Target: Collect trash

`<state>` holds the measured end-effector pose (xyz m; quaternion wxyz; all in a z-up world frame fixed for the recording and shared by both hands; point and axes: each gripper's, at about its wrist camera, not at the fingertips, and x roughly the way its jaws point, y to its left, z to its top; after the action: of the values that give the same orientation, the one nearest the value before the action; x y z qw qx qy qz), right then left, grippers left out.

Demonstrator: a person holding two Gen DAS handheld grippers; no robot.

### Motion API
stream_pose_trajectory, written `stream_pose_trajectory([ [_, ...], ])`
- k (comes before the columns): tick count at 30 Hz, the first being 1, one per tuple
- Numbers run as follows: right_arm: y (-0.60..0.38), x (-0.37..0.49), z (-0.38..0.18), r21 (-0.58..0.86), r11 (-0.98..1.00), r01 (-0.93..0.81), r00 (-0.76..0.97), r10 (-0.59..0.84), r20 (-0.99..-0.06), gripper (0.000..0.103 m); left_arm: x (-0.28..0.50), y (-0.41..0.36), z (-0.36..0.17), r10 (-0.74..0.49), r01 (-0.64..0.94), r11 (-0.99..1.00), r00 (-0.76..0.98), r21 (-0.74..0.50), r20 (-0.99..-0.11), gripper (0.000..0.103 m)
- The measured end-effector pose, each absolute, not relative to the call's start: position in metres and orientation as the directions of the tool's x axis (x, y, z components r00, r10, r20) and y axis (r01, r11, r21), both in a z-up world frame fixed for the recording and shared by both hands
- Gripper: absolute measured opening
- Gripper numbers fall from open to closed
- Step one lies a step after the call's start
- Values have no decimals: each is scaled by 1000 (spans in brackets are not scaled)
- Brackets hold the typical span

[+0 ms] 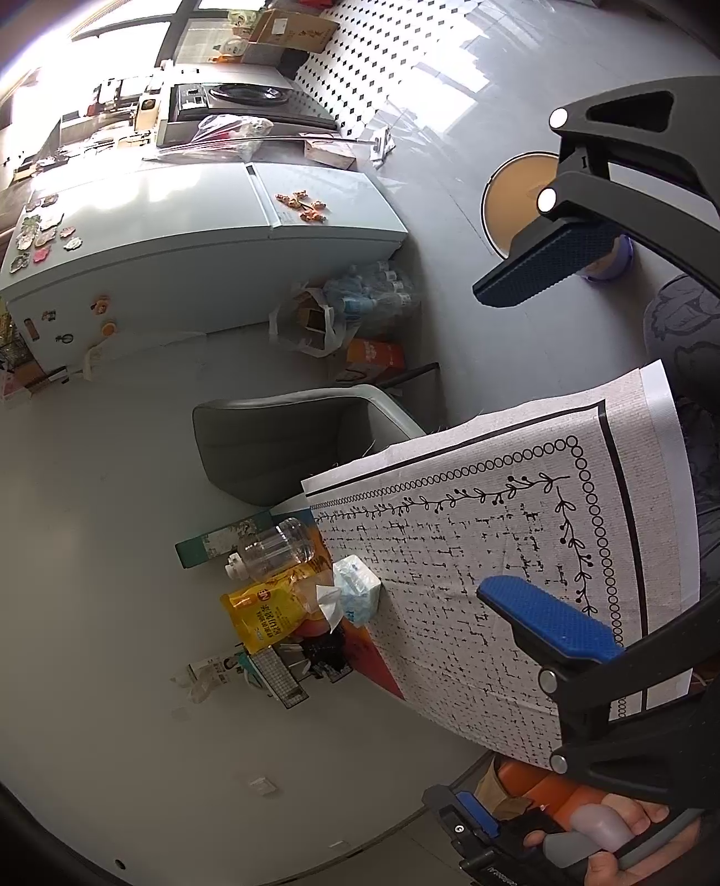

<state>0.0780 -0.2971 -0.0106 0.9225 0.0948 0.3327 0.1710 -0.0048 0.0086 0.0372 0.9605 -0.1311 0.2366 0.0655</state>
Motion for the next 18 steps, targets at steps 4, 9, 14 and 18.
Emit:
stream_pose_trajectory([
  [4,-298,79,-14,293,924,-247,717,378,-585,95,-4,9,36,67,-193,956,877,-222,-476,97],
  [9,-296,79,-14,290,924,-251,717,378,-586,95,-4,8,36,68,-192,957,877,-218,-476,97],
  [14,-294,80,-17,288,925,-249,711,377,-594,95,-5,8,35,63,-188,958,876,-218,-478,97],
  [18,-292,80,-19,288,926,-245,707,374,-600,95,-4,9,33,58,-189,956,873,-226,-484,97],
])
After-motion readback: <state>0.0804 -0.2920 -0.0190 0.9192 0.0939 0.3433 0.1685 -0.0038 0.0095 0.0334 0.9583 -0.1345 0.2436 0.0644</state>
